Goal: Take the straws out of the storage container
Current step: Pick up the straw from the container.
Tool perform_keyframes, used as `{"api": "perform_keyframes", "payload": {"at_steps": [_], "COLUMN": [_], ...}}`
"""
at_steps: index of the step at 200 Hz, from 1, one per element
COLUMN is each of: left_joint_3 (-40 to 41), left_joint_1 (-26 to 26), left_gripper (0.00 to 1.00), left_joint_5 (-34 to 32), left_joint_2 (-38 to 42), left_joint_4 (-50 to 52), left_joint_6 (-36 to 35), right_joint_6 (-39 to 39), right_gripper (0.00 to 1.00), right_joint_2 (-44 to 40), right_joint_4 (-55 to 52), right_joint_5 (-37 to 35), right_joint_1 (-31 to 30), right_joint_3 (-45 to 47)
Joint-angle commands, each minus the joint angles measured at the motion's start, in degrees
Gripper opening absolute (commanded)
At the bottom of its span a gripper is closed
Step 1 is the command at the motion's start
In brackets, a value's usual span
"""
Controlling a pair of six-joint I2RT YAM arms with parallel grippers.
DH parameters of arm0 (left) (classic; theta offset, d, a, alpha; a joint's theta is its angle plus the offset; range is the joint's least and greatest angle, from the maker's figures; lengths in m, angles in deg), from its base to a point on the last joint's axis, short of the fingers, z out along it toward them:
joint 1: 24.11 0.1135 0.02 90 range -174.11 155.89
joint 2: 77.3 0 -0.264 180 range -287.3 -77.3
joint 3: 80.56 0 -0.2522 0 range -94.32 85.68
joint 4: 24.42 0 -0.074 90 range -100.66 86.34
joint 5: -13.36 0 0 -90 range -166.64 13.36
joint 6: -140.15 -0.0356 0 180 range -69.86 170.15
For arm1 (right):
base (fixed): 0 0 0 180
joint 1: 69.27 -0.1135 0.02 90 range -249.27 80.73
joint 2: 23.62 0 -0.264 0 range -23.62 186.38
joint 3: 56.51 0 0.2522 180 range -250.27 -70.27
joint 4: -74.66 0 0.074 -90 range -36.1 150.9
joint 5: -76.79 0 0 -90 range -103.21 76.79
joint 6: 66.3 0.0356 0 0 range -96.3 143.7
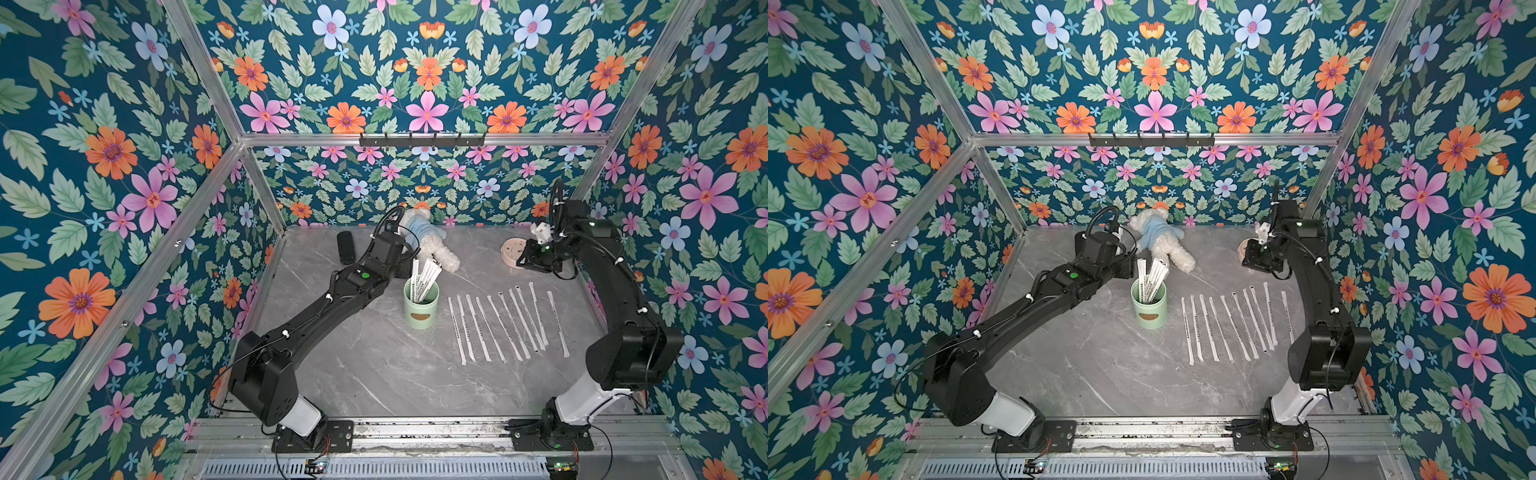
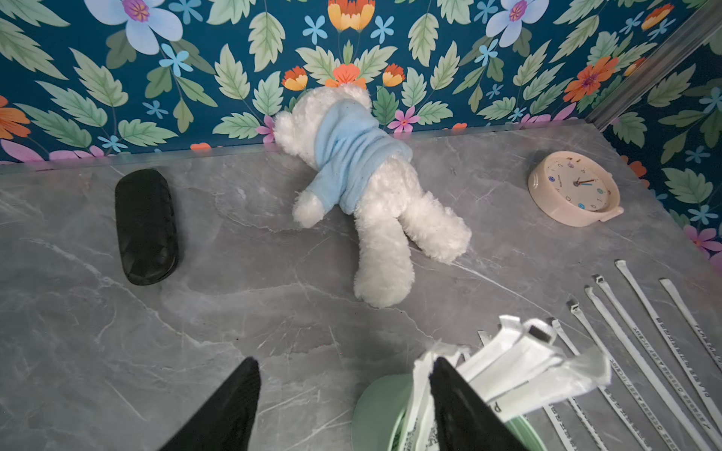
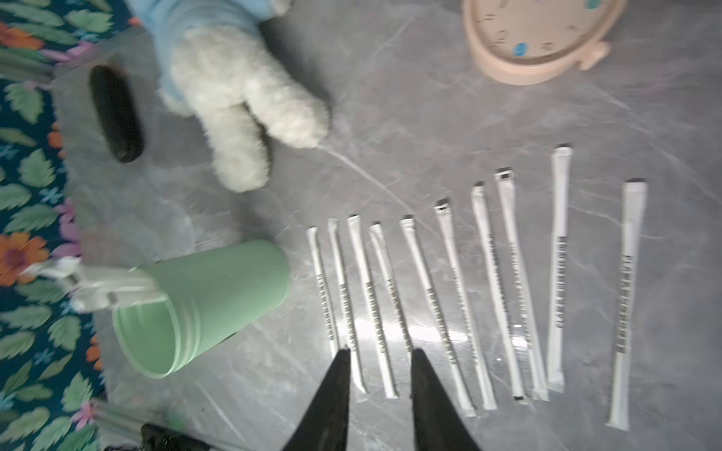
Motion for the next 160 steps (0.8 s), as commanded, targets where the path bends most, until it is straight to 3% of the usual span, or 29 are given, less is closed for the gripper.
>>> {"api": "perform_keyframes", "payload": {"at_steps": [1, 54, 160], "left_joint_3": [-2.4, -4.4, 0.4], "left_joint_1": [-0.5, -0.4, -0.4], "left_gripper": [0.62, 0.45, 0.43], "left_joint_5": [1.6, 7.2, 8.4], "left_joint_2": [-2.4, -7.1, -1.5], "left_joint_4": [3.4, 4.5, 1.3], "left_joint_6": [2.3, 4.7, 7.1], "right_joint_6": [2.1, 1.9, 1.4], "right_gripper": [0.29, 0.30, 0.30], "right_joint_2": [-3.5, -7.6, -7.6], "right_joint_4": [4.1, 4.1, 4.3], "right_joint_5": [6.4, 7.7, 8.5], "right_joint_1": [-1.6, -2.1, -2.1], "right_joint_3": [2.9, 6.4, 8.2]}}
